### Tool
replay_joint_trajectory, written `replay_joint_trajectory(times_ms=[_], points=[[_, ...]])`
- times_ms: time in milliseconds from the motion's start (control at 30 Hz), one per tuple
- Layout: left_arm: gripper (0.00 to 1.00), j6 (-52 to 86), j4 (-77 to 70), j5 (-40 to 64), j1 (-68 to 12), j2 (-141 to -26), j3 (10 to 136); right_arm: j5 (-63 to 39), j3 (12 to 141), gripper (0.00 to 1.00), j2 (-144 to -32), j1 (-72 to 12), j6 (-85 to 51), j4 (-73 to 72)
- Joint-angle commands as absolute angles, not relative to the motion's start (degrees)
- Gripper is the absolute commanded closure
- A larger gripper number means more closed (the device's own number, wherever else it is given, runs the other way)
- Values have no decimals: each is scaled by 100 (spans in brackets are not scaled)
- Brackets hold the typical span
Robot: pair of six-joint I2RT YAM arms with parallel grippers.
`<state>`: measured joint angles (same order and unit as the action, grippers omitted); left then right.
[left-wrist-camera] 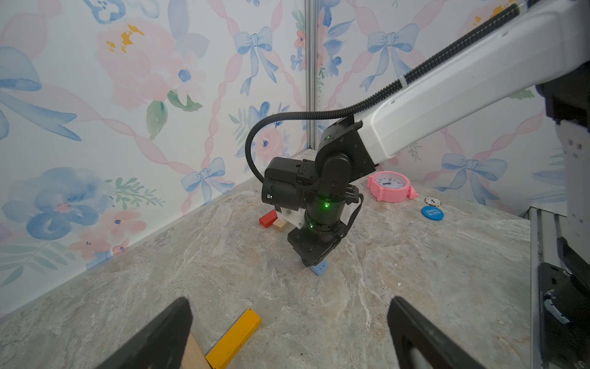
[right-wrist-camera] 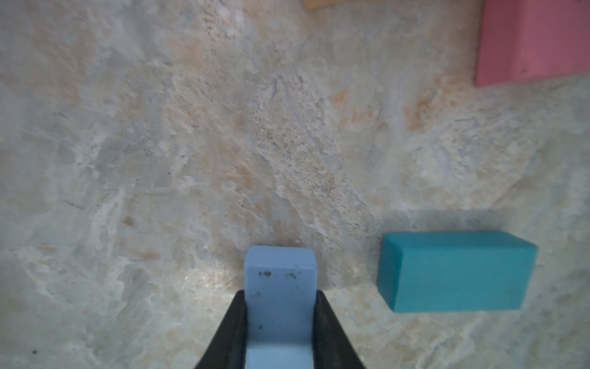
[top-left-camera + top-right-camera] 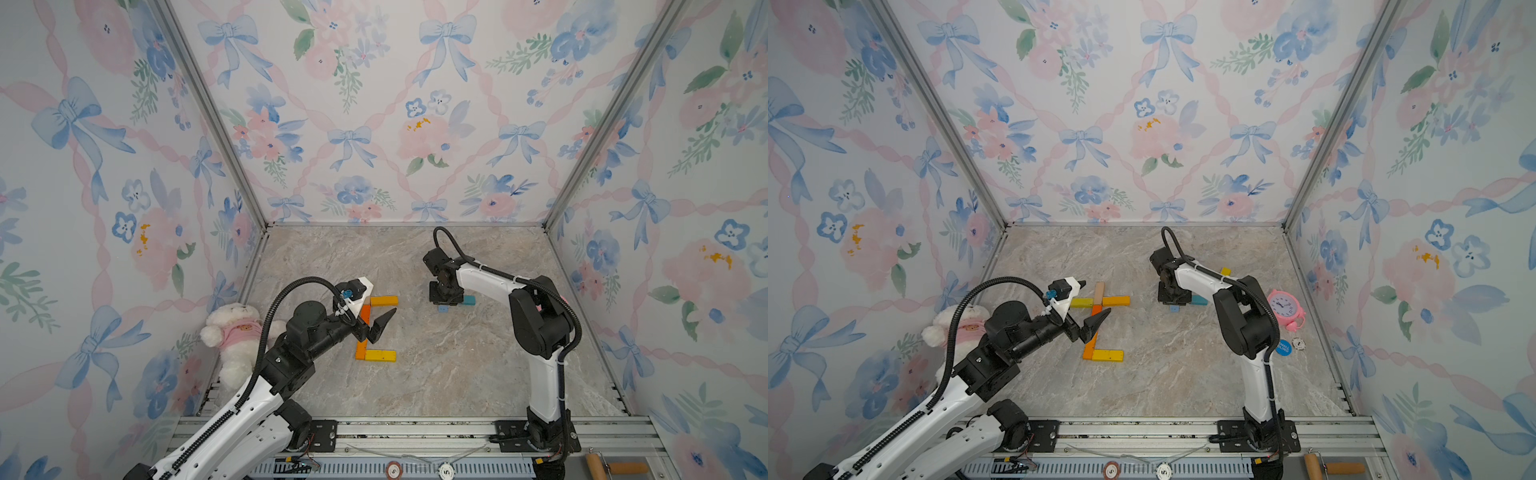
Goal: Assemble the letter t with building blocks
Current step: Place the building block at the center of the board, then adjust the building block at the center of the board.
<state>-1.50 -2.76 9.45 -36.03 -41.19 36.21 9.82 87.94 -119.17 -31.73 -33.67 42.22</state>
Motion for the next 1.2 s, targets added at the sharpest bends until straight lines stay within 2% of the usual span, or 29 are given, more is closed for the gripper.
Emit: replay_joint_trajectory(times_ms=[0,100,333,467,767,900,1167], points=[[2,-229,-405,986,-3621,-4122,3551,984,8758,77,-11980,-3190,-3385,4199],[2,-226,-396,987,-3622,-4139,3559,975,8795,71,-11993,-3184,-3356,4219],[2,-255,-377,921,-3621,-4131,3564,1046,8910,52,-11956,-3173,-3274,4380],[2,-272,-371,902,-3622,-4121,3560,1066,8929,47,-11763,-3172,-3270,4438],[2,-272,-380,918,-3623,-4131,3565,1185,8879,35,-10542,-3119,-3082,4655],[2,-272,-396,933,-3628,-4104,3550,1161,8693,27,-10063,-2898,-2434,4723],[2,-272,-395,939,-3621,-4112,3551,999,7626,21,-9244,-2071,-1281,4433]])
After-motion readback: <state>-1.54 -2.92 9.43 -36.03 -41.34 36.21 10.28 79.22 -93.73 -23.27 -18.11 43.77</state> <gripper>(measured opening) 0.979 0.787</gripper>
